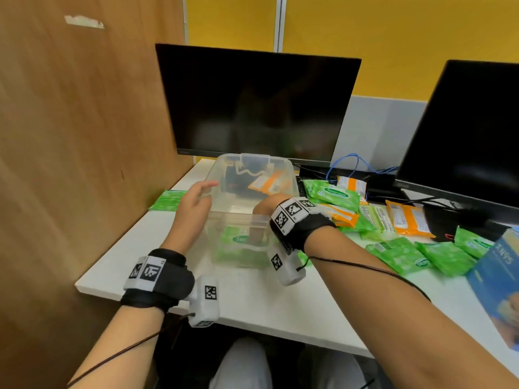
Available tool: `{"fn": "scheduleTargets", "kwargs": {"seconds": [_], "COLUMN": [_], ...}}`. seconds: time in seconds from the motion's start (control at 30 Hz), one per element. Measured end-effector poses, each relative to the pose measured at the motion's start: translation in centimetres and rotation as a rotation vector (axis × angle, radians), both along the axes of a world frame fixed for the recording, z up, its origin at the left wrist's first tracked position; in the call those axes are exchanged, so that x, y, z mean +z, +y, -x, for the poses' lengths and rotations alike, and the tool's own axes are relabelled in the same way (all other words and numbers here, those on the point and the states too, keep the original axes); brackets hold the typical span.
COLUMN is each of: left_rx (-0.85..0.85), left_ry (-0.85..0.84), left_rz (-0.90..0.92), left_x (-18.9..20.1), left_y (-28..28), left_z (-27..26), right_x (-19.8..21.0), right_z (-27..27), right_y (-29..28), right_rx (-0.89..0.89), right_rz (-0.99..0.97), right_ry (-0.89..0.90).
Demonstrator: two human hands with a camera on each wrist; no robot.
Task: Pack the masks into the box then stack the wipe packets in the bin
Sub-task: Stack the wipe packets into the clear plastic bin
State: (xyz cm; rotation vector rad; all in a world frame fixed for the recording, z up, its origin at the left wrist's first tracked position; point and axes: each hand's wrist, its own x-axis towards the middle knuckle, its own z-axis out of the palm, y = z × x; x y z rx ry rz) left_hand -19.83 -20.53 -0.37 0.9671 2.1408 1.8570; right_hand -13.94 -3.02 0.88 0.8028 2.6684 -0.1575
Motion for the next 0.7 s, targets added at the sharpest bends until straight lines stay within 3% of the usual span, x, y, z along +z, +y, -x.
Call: {"fn": "scheduleTargets", "kwargs": {"seconds": [0.1, 0.13, 0.2, 0.3, 0.37, 0.47, 0.5, 0.6, 0.7], "left_rx": [0.065, 0.122, 0.140, 0.077, 0.049, -0.024, -0.041, -0.007, 0.052], "left_ry": [-0.243, -0.290, -0.214, 0.115, 0.263, 0.355, 0.404, 0.541, 0.553], "left_rz": [0.048, 0.137, 0.510, 0.970, 1.089, 1.279, 1.328, 1.413, 1.445], "left_x": [-1.1, -1.9, -4.1, -7.6, -6.4, -3.9, -3.8, -3.0, -2.1], "left_y": [-1.3, -1.3, -0.3, 3.6, 5.2, 5.9, 6.1, 6.0, 5.9], "left_z": [3.0, 5.1, 10.2, 17.8, 17.2, 13.2, 12.7, 11.5, 10.5], "right_x": [1.1, 1.6, 2.0, 3.0, 2.3, 0.4, -0.3, 0.8, 3.0], "right_z": [-1.0, -1.2, -1.5, -2.6, -3.4, -4.9, -5.6, -6.0, -5.9], "right_y": [-1.4, -1.7, -1.8, -1.2, 0.1, 1.1, 0.9, -0.5, -0.5], "right_rx": [0.039, 0.048, 0.050, 0.069, 0.002, -0.139, -0.115, -0.084, 0.015], "right_rz": [0.015, 0.037, 0.094, 0.146, 0.185, 0.191, 0.170, 0.353, 0.284], "right_ry": [-0.012, -0.010, -0.001, 0.047, 0.091, 0.172, 0.179, 0.215, 0.121]}}
